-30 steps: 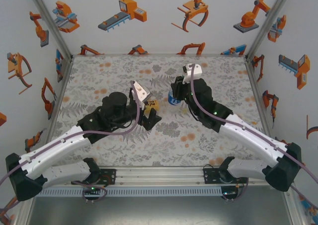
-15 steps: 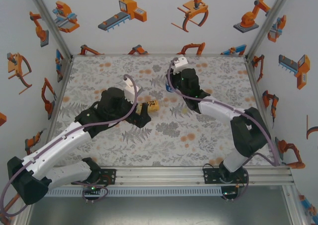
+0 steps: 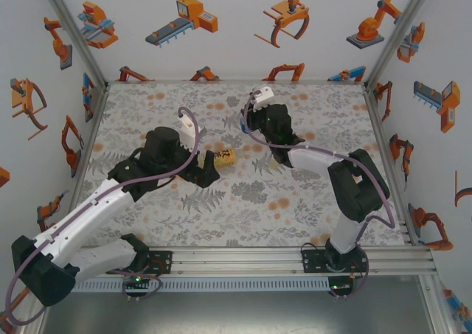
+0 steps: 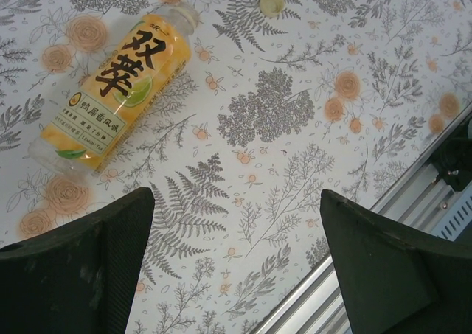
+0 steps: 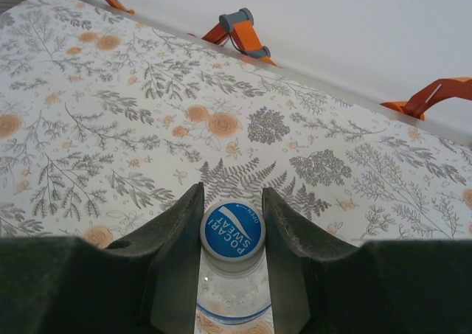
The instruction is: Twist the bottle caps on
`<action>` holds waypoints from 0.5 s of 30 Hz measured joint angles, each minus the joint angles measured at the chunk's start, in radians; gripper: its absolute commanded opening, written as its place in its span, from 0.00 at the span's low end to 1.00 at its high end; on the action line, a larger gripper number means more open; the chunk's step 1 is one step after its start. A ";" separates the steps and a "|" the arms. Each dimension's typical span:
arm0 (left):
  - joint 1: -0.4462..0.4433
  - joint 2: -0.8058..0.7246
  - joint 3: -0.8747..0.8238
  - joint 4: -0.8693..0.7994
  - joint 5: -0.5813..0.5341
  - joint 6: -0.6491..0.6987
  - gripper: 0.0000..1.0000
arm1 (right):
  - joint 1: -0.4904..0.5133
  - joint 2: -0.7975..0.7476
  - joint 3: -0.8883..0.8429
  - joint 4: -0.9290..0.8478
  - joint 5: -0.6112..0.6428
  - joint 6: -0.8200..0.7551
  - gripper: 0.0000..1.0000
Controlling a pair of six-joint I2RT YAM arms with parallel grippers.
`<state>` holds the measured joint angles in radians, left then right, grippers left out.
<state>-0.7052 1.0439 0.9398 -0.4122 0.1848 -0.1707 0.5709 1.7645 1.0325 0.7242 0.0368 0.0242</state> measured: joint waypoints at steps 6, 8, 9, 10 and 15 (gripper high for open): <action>0.001 0.008 0.000 -0.013 0.019 0.000 0.85 | 0.000 0.000 -0.063 0.035 -0.004 0.000 0.02; 0.002 0.008 0.000 -0.016 0.022 0.000 0.85 | 0.000 0.000 -0.079 0.052 -0.004 0.000 0.08; 0.002 0.008 0.000 -0.016 0.022 0.000 0.85 | 0.000 0.000 -0.084 0.060 -0.004 0.000 0.11; 0.003 0.008 0.000 -0.017 0.023 0.000 0.85 | 0.000 0.000 -0.088 0.069 -0.003 0.000 0.14; 0.006 0.008 0.001 -0.024 0.024 0.000 0.84 | 0.000 0.000 -0.115 0.119 -0.003 0.000 0.38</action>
<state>-0.6994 1.0519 0.9405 -0.4358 0.2085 -0.1703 0.5709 1.7645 0.9176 0.8433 0.0334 0.0246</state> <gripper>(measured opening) 0.845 0.359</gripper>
